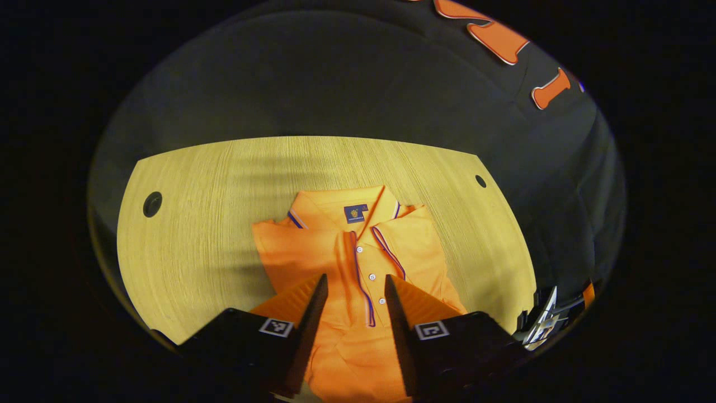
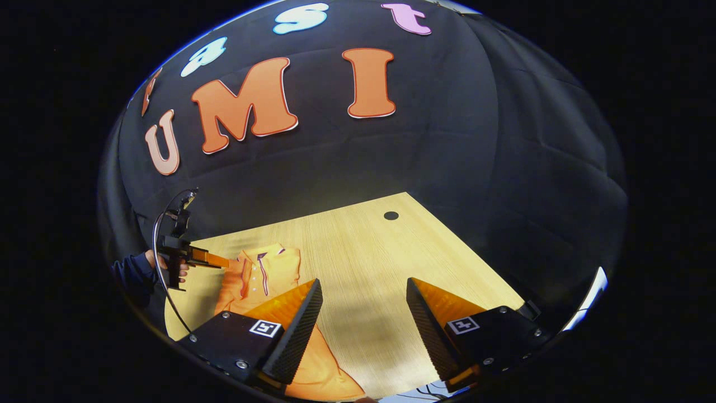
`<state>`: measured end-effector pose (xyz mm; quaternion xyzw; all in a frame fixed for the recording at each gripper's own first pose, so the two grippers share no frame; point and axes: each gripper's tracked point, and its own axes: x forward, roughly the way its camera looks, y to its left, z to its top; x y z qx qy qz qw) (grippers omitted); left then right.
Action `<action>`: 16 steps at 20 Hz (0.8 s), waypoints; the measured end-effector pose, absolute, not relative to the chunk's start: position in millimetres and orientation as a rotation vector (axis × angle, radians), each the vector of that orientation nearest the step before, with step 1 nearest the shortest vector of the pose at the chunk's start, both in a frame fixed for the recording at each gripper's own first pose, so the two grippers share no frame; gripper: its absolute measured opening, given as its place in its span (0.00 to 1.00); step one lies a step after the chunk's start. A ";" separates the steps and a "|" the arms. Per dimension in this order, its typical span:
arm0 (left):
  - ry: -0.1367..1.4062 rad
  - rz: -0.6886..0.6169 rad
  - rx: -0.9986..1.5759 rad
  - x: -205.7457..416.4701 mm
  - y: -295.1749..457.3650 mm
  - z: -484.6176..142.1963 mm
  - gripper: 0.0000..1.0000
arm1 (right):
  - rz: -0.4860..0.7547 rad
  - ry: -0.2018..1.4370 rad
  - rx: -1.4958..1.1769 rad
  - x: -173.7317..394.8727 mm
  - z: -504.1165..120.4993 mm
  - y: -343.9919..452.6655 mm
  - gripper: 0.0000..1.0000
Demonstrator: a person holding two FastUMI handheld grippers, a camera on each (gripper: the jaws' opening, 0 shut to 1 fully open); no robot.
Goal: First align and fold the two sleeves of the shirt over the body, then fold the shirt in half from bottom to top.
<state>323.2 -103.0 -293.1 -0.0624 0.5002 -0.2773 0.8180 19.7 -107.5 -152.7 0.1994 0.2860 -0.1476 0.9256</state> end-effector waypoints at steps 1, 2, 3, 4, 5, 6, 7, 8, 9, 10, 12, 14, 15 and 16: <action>1.036 -0.587 -0.124 321.0 -102.0 -284.3 0.71 | -0.302 0.583 0.404 17.1 -152.5 -105.9 0.92; 0.999 -0.596 -0.130 316.9 -103.9 -274.9 0.72 | -0.302 0.576 0.396 14.0 -150.3 -105.0 0.92; 0.959 -0.591 -0.132 313.4 -103.8 -262.6 0.86 | -0.295 0.561 0.387 13.0 -148.2 -103.7 0.92; 0.922 -0.577 -0.130 307.2 -100.2 -252.0 0.99 | -0.285 0.546 0.375 13.3 -145.2 -103.1 0.92; 0.884 -0.558 -0.123 300.4 -96.0 -241.4 0.99 | -0.274 0.531 0.363 13.0 -143.3 -102.3 0.92; 0.840 -0.538 -0.123 294.7 -91.6 -226.2 0.99 | -0.261 0.508 0.350 15.1 -139.4 -101.9 0.92; 0.798 -0.518 -0.128 286.2 -87.5 -210.3 0.99 | -0.242 0.490 0.338 17.0 -135.9 -101.0 0.92; 0.747 -0.496 -0.141 277.8 -82.1 -194.4 0.99 | -0.221 0.472 0.325 18.4 -131.6 -99.3 0.93; 0.705 -0.479 -0.153 268.2 -77.8 -179.4 0.99 | -0.194 0.457 0.310 18.7 -128.7 -96.8 0.93; 0.660 -0.455 -0.164 258.6 -72.0 -161.8 0.99 | -0.175 0.438 0.292 18.3 -124.7 -95.5 0.93; 0.558 -0.406 -0.167 240.3 -59.1 -129.9 0.99 | -0.139 0.393 0.267 16.3 -114.8 -93.0 0.94; 0.455 -0.357 -0.162 222.2 -42.4 -97.0 0.98 | -0.101 0.345 0.246 20.6 -103.3 -84.6 0.95; 0.414 -0.334 -0.159 211.9 -37.2 -80.7 0.98 | -0.079 0.322 0.234 18.8 -98.1 -79.0 0.95; 0.381 -0.309 -0.157 200.4 -30.9 -70.0 0.98 | -0.061 0.300 0.221 17.1 -94.0 -75.1 0.96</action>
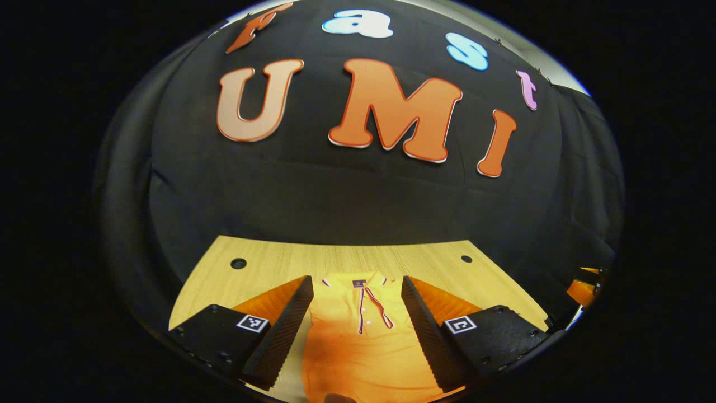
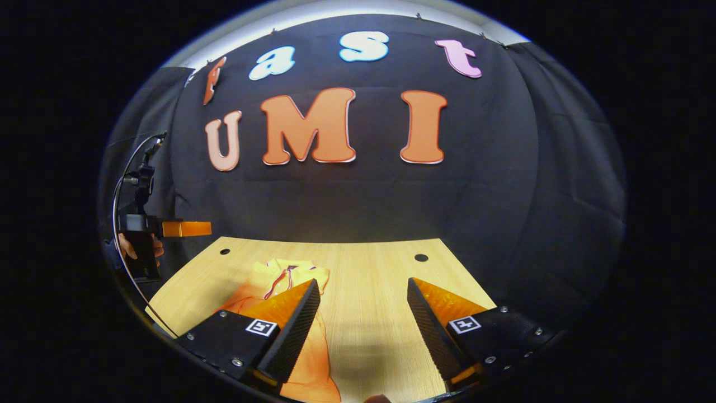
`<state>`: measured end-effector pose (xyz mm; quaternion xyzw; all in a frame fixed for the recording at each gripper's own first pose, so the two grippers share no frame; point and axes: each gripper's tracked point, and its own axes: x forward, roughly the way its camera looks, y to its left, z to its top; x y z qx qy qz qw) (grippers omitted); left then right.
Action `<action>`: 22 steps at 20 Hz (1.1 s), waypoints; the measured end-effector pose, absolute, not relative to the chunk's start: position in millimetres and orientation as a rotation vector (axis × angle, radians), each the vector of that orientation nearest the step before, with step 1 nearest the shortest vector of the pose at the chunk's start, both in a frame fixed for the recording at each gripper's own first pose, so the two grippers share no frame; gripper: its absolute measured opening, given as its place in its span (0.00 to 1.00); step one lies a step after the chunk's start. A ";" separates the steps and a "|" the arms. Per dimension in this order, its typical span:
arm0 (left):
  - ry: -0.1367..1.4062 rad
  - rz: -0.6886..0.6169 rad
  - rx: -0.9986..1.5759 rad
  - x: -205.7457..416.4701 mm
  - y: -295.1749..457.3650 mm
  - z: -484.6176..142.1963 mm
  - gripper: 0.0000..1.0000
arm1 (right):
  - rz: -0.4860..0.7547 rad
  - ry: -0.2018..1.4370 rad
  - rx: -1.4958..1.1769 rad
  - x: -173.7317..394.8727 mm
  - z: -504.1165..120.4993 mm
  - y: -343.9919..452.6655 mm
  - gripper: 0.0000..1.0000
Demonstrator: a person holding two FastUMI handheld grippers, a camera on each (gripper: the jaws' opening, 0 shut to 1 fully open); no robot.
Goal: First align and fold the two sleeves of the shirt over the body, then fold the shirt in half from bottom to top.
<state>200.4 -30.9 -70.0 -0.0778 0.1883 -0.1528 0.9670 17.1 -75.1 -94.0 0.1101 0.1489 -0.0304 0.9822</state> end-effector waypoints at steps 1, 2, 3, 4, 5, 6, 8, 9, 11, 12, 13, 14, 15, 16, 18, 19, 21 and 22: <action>0.337 -0.286 -0.156 188.1 -24.1 -61.7 0.98 | -0.047 0.274 0.210 14.8 -88.7 -71.4 0.96; 0.286 -0.263 -0.149 178.3 -20.4 -53.8 0.98 | -0.035 0.243 0.201 14.7 -81.4 -69.4 0.97; 0.233 -0.240 -0.137 165.2 -14.1 -42.8 0.98 | -0.022 0.202 0.194 13.1 -73.8 -66.5 0.97; 0.186 -0.210 -0.125 152.8 -10.1 -32.5 0.98 | -0.010 0.160 0.190 12.2 -64.6 -64.6 0.97; 0.143 -0.190 -0.119 141.6 -10.4 -22.9 0.98 | 0.003 0.135 0.190 9.3 -58.7 -60.4 0.97; 0.105 -0.170 -0.119 127.9 -7.2 -12.1 0.98 | 0.011 0.113 0.194 8.4 -55.8 -56.8 0.96; 0.021 -0.145 -0.124 103.8 -1.4 11.3 0.98 | 0.039 0.091 0.198 7.0 -54.9 -51.2 0.96; -0.013 -0.127 -0.117 90.2 1.4 21.1 0.98 | 0.047 0.094 0.199 4.2 -57.5 -48.7 0.96; -0.073 -0.085 -0.105 65.5 10.4 36.9 0.94 | 0.060 0.076 0.211 -0.9 -54.8 -48.9 0.96; -0.100 -0.068 -0.106 55.4 13.4 43.7 0.94 | 0.066 0.056 0.222 -4.7 -51.8 -48.5 0.96; -0.125 -0.049 -0.099 47.1 15.8 46.5 0.94 | 0.075 0.030 0.228 -9.6 -47.0 -47.2 0.96; -0.142 -0.033 -0.090 38.0 18.2 48.4 0.94 | 0.079 0.004 0.229 -14.0 -43.0 -47.6 0.96; -0.150 -0.022 -0.074 26.2 11.2 46.7 0.97 | 0.089 -0.015 0.222 -16.3 -42.9 -45.4 0.96; -0.156 -0.014 -0.063 15.0 8.2 45.1 0.97 | 0.095 -0.020 0.215 -18.4 -44.6 -43.4 0.96; -0.164 -0.008 -0.049 -2.3 5.8 39.8 0.97 | 0.115 0.011 0.207 -21.2 -59.6 -38.3 0.96; -0.157 0.002 -0.038 -6.5 6.1 32.7 0.97 | 0.127 0.038 0.208 -22.9 -67.4 -36.1 0.96; -0.119 0.022 -0.019 -13.9 6.7 14.6 0.94 | 0.153 0.102 0.209 -29.8 -88.2 -26.6 0.96; -0.087 0.018 -0.013 -18.2 2.9 2.3 0.97 | 0.166 0.127 0.209 -34.7 -98.6 -22.3 0.96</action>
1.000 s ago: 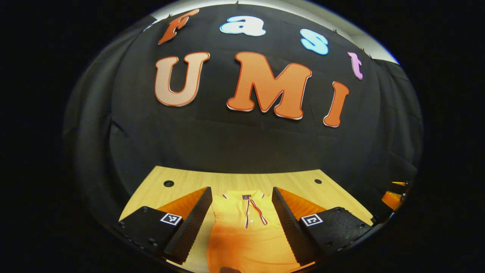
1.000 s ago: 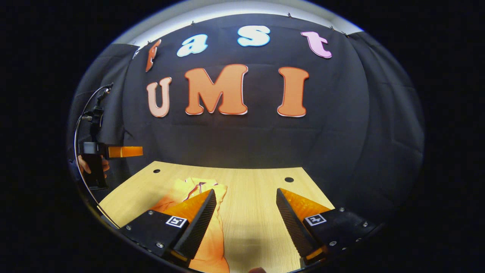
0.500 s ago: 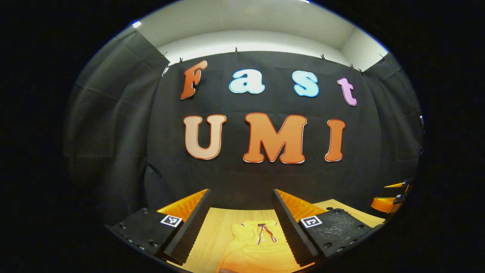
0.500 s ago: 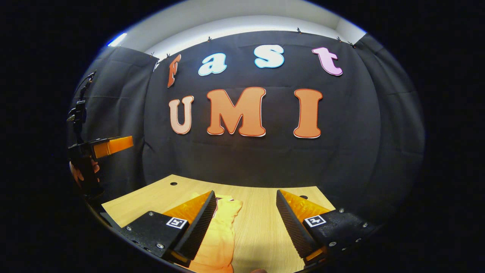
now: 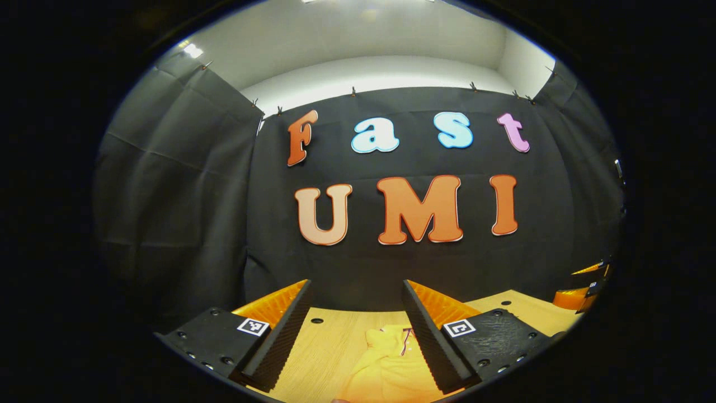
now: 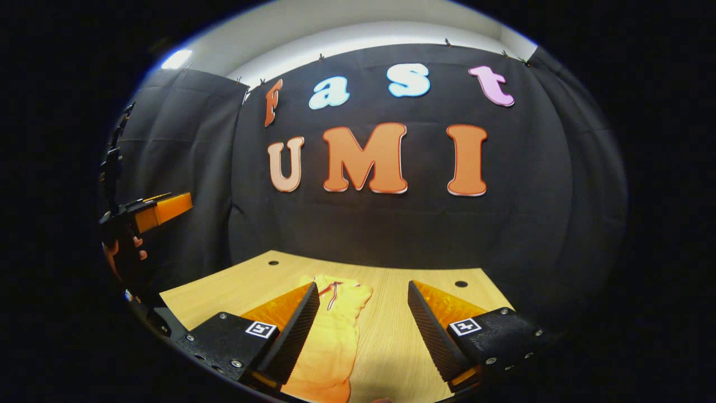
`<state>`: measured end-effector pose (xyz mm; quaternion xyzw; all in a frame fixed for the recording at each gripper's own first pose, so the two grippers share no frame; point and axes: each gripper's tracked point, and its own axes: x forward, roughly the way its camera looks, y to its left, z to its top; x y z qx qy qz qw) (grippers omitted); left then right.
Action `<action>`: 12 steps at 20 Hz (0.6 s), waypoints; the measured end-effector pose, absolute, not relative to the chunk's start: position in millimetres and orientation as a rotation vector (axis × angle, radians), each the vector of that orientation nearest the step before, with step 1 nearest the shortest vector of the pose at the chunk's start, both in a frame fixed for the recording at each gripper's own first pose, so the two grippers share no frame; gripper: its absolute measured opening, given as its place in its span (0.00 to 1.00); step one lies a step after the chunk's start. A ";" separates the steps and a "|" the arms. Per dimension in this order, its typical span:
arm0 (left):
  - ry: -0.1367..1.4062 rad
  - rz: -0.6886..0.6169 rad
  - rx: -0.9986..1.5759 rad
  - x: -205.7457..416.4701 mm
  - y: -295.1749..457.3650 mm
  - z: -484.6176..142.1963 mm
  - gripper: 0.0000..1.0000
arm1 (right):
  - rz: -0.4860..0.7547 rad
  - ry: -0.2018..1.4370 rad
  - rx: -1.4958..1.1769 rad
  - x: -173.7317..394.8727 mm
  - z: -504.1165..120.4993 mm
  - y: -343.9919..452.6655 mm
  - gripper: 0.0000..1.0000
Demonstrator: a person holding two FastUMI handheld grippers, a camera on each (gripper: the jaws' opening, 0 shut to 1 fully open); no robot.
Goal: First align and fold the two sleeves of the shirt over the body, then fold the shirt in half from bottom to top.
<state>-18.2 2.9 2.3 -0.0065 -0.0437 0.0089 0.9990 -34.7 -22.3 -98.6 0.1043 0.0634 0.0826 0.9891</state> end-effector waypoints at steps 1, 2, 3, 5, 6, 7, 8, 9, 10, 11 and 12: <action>-0.045 0.008 -0.008 -19.3 0.9 -12.9 0.95 | 0.179 0.155 0.207 -38.1 -107.3 -17.6 0.96; -0.002 -0.006 -0.006 -21.7 -2.7 -27.7 0.95 | 0.194 0.185 0.207 -41.2 -117.7 -12.7 0.96; 0.041 -0.017 -0.009 -20.1 -4.5 -44.1 0.97 | 0.207 0.223 0.207 -44.9 -130.7 -6.0 0.96; 0.149 -0.029 -0.011 -20.2 -3.7 -82.9 0.97 | 0.236 0.313 0.214 -50.1 -156.9 5.9 0.96; 0.206 -0.030 -0.007 -22.1 -2.2 -100.9 0.98 | 0.252 0.358 0.222 -52.4 -169.3 11.8 0.96; 0.267 -0.044 -0.001 -22.1 -1.8 -121.4 0.98 | 0.268 0.406 0.233 -57.1 -181.7 18.2 0.96; 0.313 -0.053 0.005 -22.8 -1.3 -137.2 0.98 | 0.286 0.468 0.240 -62.6 -197.7 25.8 0.97; 0.371 -0.074 0.010 -23.0 -2.0 -157.6 0.98 | 0.298 0.518 0.243 -67.6 -211.2 30.7 0.96; 0.415 -0.088 0.011 -24.1 -0.7 -173.0 0.98 | 0.304 0.567 0.241 -72.1 -223.8 34.1 0.97; 0.474 -0.096 0.010 -23.0 1.1 -188.6 0.98 | 0.311 0.614 0.241 -76.8 -236.5 37.5 0.97; 0.520 -0.102 0.007 -24.1 2.1 -202.3 0.98 | 0.313 0.658 0.241 -80.0 -246.1 41.6 0.97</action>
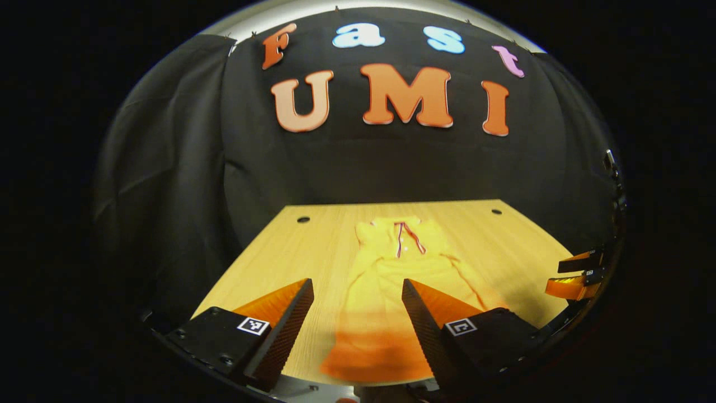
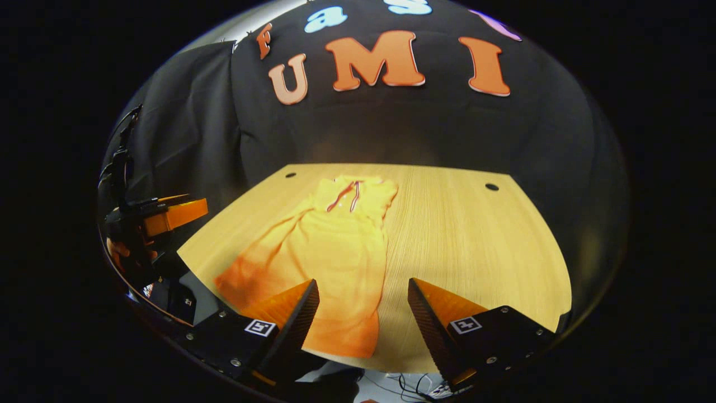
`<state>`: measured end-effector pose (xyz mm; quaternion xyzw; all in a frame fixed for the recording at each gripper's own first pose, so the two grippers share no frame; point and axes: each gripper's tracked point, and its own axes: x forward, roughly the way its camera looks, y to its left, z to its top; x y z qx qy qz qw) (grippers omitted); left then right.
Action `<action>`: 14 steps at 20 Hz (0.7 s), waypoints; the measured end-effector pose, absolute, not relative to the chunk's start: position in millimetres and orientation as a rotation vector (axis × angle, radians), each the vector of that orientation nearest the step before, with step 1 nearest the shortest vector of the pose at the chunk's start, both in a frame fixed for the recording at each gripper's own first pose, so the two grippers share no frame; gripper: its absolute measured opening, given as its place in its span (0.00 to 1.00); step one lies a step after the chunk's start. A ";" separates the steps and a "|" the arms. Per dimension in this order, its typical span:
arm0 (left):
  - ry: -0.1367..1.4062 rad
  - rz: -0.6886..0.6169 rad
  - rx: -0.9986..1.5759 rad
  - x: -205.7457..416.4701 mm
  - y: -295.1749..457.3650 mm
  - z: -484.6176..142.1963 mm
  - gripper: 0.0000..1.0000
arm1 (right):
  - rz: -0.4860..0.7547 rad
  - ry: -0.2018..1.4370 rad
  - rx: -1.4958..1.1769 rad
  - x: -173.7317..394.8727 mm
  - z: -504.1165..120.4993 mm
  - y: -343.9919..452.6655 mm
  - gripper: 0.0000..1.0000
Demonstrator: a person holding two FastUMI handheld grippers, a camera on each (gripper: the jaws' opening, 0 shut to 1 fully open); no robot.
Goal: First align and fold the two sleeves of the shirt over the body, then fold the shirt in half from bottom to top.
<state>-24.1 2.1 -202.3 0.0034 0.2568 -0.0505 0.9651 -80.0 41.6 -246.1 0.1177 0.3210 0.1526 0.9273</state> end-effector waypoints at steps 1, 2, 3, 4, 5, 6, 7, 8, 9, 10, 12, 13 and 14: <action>0.569 -0.111 0.002 -28.3 3.2 -218.4 0.98 | 0.317 0.693 0.245 -82.7 -253.1 45.2 0.97; 0.624 -0.124 -0.009 -30.7 3.0 -235.3 0.98 | 0.322 0.731 0.248 -85.9 -260.9 48.4 0.98; 0.683 -0.134 -0.019 -33.6 4.3 -253.2 0.98 | 0.324 0.762 0.250 -90.8 -270.7 50.6 0.98; 0.738 -0.137 -0.026 -36.3 5.1 -267.0 0.98 | 0.322 0.799 0.250 -93.6 -280.2 54.3 0.98; 0.781 -0.135 -0.030 -36.7 6.3 -280.7 0.98 | 0.324 0.834 0.252 -96.7 -288.1 59.0 0.97; 0.822 -0.135 -0.028 -38.7 8.9 -292.3 0.99 | 0.318 0.873 0.249 -98.8 -294.4 62.3 0.97; 0.854 -0.139 -0.025 -42.7 11.1 -303.7 0.99 | 0.315 0.907 0.253 -100.0 -298.7 65.0 0.97; 0.893 -0.146 -0.022 -46.3 12.2 -315.8 0.99 | 0.309 0.943 0.258 -101.4 -301.1 67.8 0.98; 0.942 -0.161 -0.027 -55.7 10.6 -333.9 0.99 | 0.325 0.984 0.278 -104.1 -301.8 73.9 0.98; 0.997 -0.171 -0.028 -62.0 11.4 -350.1 0.99 | 0.337 1.013 0.301 -107.3 -302.8 77.3 0.97; 1.069 -0.162 -0.041 -71.8 14.9 -371.4 0.99 | 0.329 1.036 0.300 -109.3 -310.9 77.9 0.94; 1.100 -0.159 -0.059 -74.9 14.8 -379.9 0.99 | 0.318 1.047 0.281 -108.7 -314.0 77.0 0.94; 1.126 -0.154 -0.075 -76.6 19.9 -388.4 0.99 | 0.313 1.062 0.268 -111.7 -315.6 76.2 0.93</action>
